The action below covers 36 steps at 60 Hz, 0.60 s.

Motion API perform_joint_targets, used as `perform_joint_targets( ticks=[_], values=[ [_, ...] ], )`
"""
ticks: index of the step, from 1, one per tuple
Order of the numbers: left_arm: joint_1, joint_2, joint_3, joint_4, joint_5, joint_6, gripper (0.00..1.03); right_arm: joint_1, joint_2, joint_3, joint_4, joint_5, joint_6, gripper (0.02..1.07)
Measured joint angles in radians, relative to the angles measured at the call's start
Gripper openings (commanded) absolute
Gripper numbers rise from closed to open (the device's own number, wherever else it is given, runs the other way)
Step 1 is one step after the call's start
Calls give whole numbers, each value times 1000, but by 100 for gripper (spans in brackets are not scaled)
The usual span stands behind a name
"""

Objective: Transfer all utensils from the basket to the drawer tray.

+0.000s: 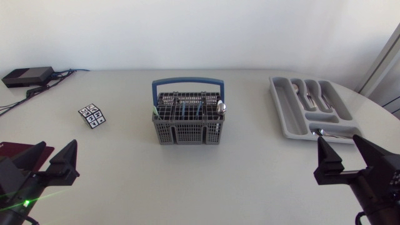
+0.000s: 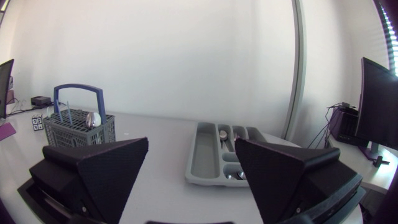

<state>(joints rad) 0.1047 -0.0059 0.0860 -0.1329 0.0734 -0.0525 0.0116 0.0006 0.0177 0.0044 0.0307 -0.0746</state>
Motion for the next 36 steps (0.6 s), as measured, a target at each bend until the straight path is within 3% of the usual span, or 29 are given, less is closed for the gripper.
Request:
perform_joint_targets(
  ticks=[26,36],
  values=[
    [6,0,-1,18,0,0,99,11,6,19,0,0,0,102],
    [5,83,47,18,0,-8,99,28,155,127,33,1,0,102]
  ],
)
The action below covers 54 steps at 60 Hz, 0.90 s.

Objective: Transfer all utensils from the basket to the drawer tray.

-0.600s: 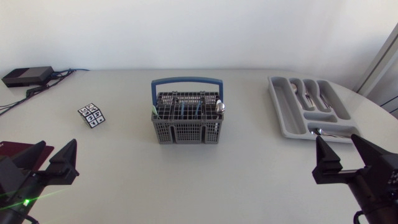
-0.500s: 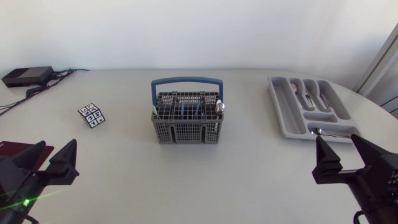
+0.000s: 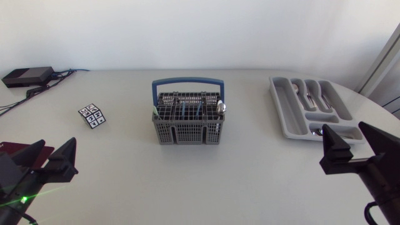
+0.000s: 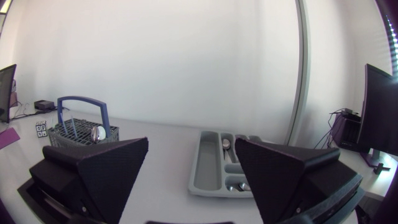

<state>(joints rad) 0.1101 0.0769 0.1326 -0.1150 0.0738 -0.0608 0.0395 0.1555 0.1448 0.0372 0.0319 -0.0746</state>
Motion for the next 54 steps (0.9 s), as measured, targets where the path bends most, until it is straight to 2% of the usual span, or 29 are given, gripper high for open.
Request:
perform_joint_targets(
  ticks=[7,22,32,40,48,54],
  values=[
    [-6,95,71,9,0,-19,99,30,101,61,27,14,0,102],
    [-41,344,206,11,0,-59,99,208,282,128,58,116,0,102],
    [-115,529,301,-21,-35,-74,98,269,407,184,65,134,11,102],
    [-195,663,407,-146,-98,-54,98,304,486,232,63,142,34,102],
    [-217,795,512,-238,-100,60,98,362,580,319,-20,159,68,102],
    [-218,873,567,-269,-65,108,98,414,679,418,-124,169,78,102]
  ],
)
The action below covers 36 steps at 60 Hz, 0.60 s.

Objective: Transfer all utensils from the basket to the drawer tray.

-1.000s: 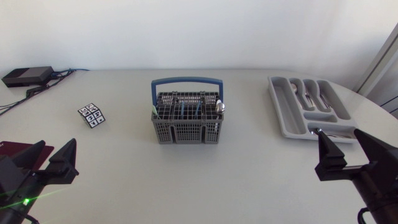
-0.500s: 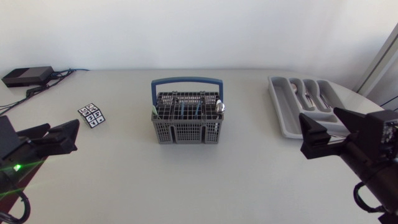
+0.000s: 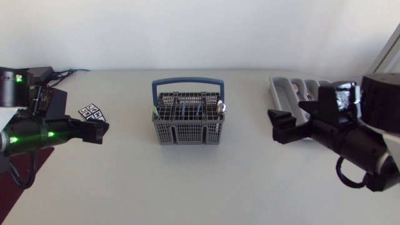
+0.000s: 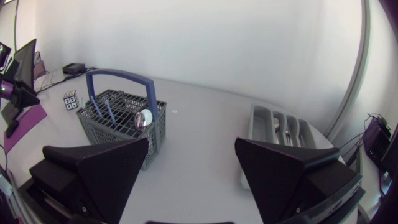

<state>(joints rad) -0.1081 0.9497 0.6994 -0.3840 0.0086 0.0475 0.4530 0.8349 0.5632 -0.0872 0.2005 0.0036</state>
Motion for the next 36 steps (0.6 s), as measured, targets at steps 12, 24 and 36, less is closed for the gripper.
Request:
perform_joint_targets(
  ticks=[12,24,36],
  values=[
    [0,73,48,-19,98,30,98,104,204,173,-116,-9,0,102],
    [-3,120,80,2,150,44,98,129,369,290,-153,-204,0,102],
    [-15,127,80,35,187,67,98,142,511,393,-137,-239,-26,96]
  ],
)
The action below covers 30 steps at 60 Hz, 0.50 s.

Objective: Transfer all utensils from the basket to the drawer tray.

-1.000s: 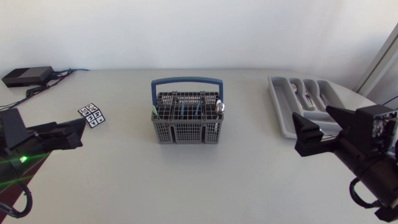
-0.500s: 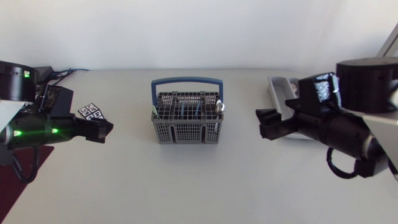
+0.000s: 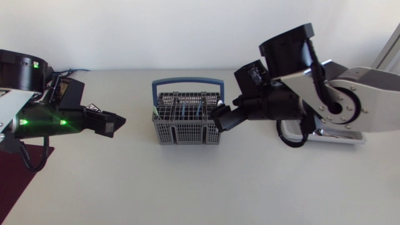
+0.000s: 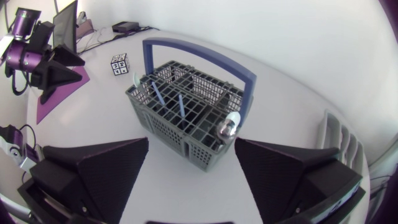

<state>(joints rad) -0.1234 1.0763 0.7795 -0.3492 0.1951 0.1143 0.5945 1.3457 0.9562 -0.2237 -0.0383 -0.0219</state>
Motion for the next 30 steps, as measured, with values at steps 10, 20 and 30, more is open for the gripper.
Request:
perform_joint_targets(
  ticks=[10,20,30],
  values=[
    [-31,-7,-6,56,23,19,98,6,101,42,51,-15,-23,93],
    [-79,-24,-29,142,32,21,98,7,191,79,111,-18,-56,78],
    [-116,-18,-53,216,32,21,96,7,261,114,153,-18,-83,58]
  ],
)
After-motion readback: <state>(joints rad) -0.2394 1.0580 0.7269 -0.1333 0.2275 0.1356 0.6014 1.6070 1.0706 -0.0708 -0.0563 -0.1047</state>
